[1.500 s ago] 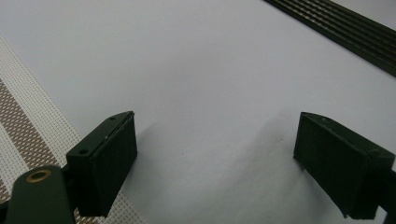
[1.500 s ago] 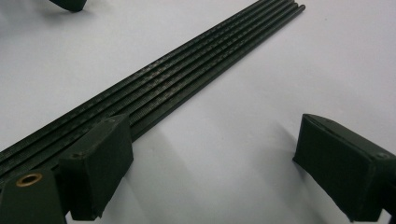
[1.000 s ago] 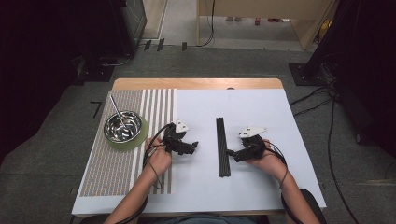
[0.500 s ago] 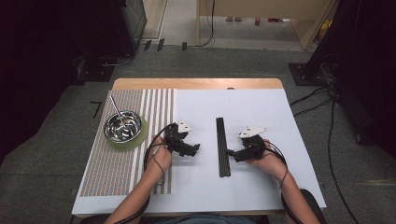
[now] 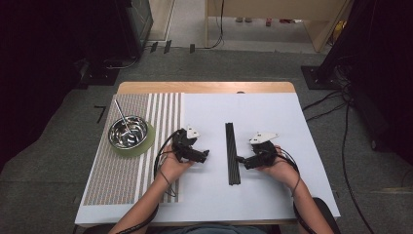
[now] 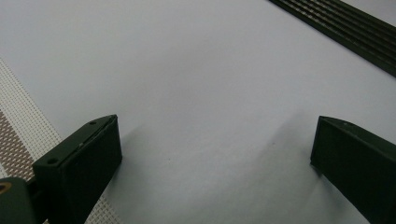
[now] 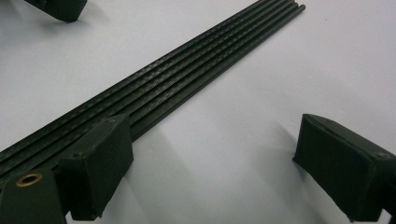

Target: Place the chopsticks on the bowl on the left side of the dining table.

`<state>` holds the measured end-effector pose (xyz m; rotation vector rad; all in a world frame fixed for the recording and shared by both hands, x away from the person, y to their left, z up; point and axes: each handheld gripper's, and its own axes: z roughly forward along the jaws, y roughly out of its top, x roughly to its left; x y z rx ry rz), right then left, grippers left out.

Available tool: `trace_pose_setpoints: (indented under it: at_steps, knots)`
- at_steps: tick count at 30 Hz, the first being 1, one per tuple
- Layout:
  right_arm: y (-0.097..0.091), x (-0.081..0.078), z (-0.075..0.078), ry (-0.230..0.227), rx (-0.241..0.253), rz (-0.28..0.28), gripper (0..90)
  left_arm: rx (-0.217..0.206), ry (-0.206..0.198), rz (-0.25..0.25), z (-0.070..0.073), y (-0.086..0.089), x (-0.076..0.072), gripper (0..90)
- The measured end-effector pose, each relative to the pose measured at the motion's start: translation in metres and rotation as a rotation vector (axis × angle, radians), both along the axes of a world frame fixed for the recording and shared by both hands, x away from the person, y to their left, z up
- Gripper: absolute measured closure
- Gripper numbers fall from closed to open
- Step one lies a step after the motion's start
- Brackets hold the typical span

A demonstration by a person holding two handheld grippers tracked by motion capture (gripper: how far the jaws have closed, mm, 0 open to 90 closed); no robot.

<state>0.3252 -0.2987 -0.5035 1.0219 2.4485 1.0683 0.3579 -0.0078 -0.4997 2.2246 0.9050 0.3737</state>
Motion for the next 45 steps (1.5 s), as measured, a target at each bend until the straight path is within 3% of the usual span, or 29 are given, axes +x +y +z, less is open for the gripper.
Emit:
trace_pose_setpoints:
  at_steps: [10,14,21,22,23,24,25,27,31,38,45]
  knots:
    - [0.000,0.000,0.000,0.000,0.000,0.000,10.9,0.005,0.004,0.023,0.001,-0.003,-0.002,2.0]
    - [0.000,0.000,0.000,0.000,0.000,0.000,10.9,0.008,-0.040,0.013,0.008,-0.006,-0.006,2.0]
    - [0.000,0.000,0.000,-0.001,0.000,0.001,10.9,-0.035,-0.003,-0.003,0.015,-0.010,-0.006,2.3]
    - [0.000,0.000,0.000,0.000,0.000,0.001,10.9,-0.044,0.002,-0.002,0.015,-0.010,-0.006,6.4]
    - [0.000,0.000,0.000,0.000,0.001,0.001,10.9,-0.041,0.003,0.013,0.015,-0.010,-0.006,18.8]
    - [0.000,0.000,0.000,-0.001,0.000,0.001,10.9,-0.051,0.031,0.034,0.015,-0.010,-0.004,21.3]
    - [0.000,0.000,0.000,-0.001,0.000,0.001,10.9,-0.051,0.031,0.034,0.015,-0.010,-0.004,20.4]
    - [0.000,0.000,0.000,-0.001,0.000,0.001,10.9,-0.103,0.064,0.009,0.015,-0.008,-0.004,20.8]
    - [0.000,0.000,0.000,0.000,0.000,0.001,10.9,-0.068,0.063,0.006,0.016,-0.012,-0.005,21.0]
    - [0.000,0.000,0.000,-0.001,0.000,0.001,10.9,-0.103,0.083,-0.015,0.015,-0.014,-0.006,31.8]
    - [0.000,0.000,0.000,-0.001,0.000,0.002,10.9,-0.096,0.078,-0.051,0.015,-0.022,-0.011,31.5]
